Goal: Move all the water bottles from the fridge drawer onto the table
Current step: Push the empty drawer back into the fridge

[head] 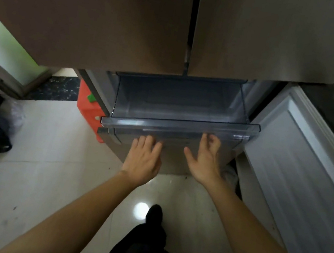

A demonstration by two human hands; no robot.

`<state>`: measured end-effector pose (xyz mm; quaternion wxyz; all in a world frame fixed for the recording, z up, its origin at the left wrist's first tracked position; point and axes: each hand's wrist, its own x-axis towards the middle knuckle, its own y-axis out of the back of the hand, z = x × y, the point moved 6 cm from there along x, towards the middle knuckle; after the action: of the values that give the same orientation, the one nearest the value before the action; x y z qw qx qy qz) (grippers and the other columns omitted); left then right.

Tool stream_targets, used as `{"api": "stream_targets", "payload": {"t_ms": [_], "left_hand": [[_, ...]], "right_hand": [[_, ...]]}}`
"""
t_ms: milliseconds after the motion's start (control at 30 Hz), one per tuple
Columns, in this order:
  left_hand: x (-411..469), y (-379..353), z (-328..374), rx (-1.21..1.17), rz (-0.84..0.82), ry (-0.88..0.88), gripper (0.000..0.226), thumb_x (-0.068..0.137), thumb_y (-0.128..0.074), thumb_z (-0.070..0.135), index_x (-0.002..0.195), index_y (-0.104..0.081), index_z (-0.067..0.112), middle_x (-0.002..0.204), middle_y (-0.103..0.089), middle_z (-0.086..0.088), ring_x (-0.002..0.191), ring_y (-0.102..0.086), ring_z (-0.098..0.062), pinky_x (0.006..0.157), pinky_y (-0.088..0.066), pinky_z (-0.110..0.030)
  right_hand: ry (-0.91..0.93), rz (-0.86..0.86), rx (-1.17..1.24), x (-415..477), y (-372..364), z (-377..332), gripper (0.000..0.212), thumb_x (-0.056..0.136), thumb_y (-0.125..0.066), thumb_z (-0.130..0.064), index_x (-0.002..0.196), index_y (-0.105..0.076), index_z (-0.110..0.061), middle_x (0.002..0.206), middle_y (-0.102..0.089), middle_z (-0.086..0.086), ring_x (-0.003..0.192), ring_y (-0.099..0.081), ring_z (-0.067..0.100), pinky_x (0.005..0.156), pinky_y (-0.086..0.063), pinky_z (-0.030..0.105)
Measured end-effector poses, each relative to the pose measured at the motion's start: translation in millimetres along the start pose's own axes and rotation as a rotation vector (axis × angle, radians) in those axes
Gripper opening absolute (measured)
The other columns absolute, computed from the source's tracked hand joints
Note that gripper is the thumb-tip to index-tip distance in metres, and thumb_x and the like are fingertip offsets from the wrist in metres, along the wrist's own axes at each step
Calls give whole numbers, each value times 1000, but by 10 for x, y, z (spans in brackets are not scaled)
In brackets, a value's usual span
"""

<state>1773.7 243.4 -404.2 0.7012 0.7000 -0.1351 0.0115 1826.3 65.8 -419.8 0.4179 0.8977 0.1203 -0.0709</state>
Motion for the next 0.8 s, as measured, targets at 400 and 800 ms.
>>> {"api": "stream_targets", "payload": {"t_ms": [400,800], "left_hand": [[366,-428,-419,105,-405,176,94,94,-51,47,157,9,12,165,15,-12,152,13,-31,121,-4,-60],[1055,-532,-823,124,-490,163,109,88,-63,43,156,17,17,163,25,-6,151,17,-29,119,-3,-64]], "right_hand": [[113,-98,-388,430,-173,46,86,99,-53,-44,160,6,-30,162,31,7,150,19,36,122,-4,55],[85,-30,-499,1215,-6,-70,97,93,-61,-38,159,8,-21,166,17,1,152,6,39,122,-2,53]]}}
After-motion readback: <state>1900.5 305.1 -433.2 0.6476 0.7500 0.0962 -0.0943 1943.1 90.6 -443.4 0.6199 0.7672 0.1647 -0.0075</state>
